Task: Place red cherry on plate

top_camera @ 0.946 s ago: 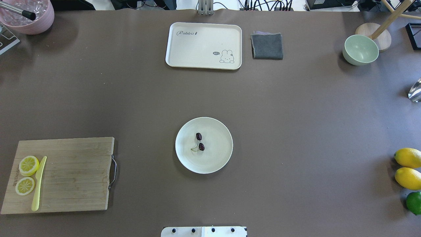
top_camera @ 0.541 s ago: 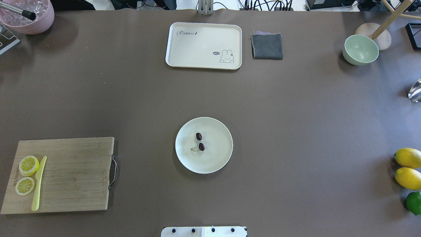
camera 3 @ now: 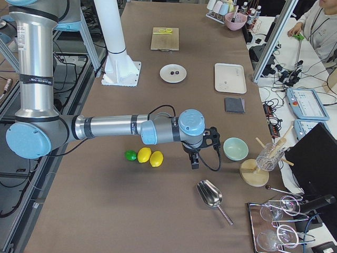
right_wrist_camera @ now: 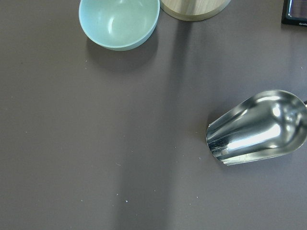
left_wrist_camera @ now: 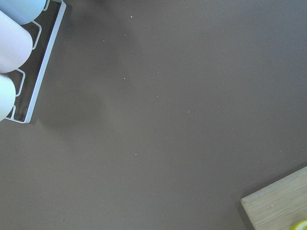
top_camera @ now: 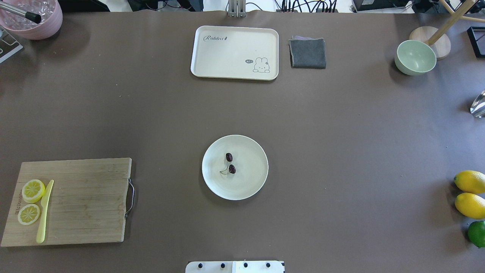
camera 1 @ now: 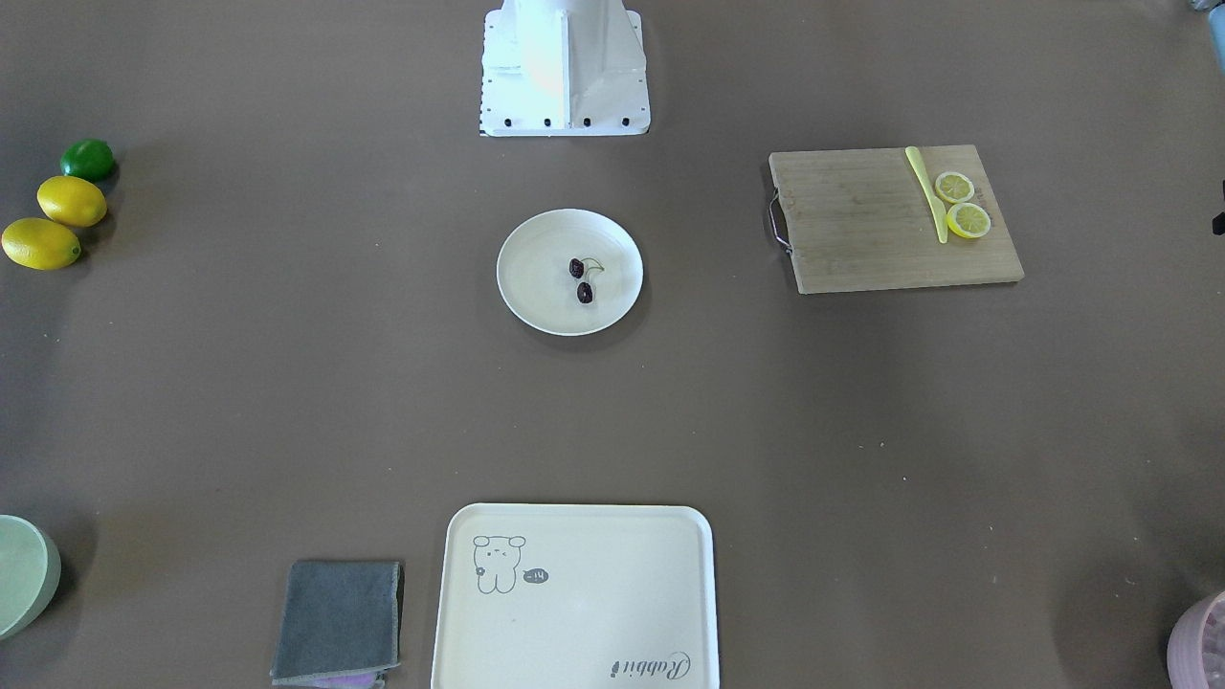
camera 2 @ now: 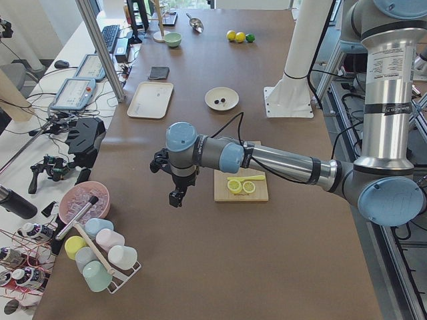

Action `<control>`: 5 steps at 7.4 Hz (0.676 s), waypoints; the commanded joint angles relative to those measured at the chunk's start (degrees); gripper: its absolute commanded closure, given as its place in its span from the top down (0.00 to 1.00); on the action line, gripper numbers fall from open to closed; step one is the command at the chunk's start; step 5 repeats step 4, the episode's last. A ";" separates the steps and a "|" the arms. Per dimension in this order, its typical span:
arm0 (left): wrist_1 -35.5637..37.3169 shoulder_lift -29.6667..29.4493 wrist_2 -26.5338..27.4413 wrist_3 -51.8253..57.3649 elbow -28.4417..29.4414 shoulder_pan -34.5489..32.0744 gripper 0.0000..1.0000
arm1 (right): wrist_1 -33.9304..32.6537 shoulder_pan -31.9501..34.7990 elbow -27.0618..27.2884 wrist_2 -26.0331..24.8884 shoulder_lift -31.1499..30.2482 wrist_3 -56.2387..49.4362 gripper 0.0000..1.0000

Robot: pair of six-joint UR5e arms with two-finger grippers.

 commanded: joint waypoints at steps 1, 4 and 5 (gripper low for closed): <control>-0.11 1.35 0.01 0.05 -0.02 -0.03 0.98 | 0.07 -0.07 0.59 0.03 -0.56 0.00 1.00; 0.07 0.74 0.01 -0.04 0.42 0.06 0.98 | 0.16 -0.77 0.68 -0.32 0.06 0.44 1.00; 0.07 0.74 0.01 -0.04 0.42 0.06 0.98 | 0.16 -0.77 0.68 -0.32 0.06 0.44 1.00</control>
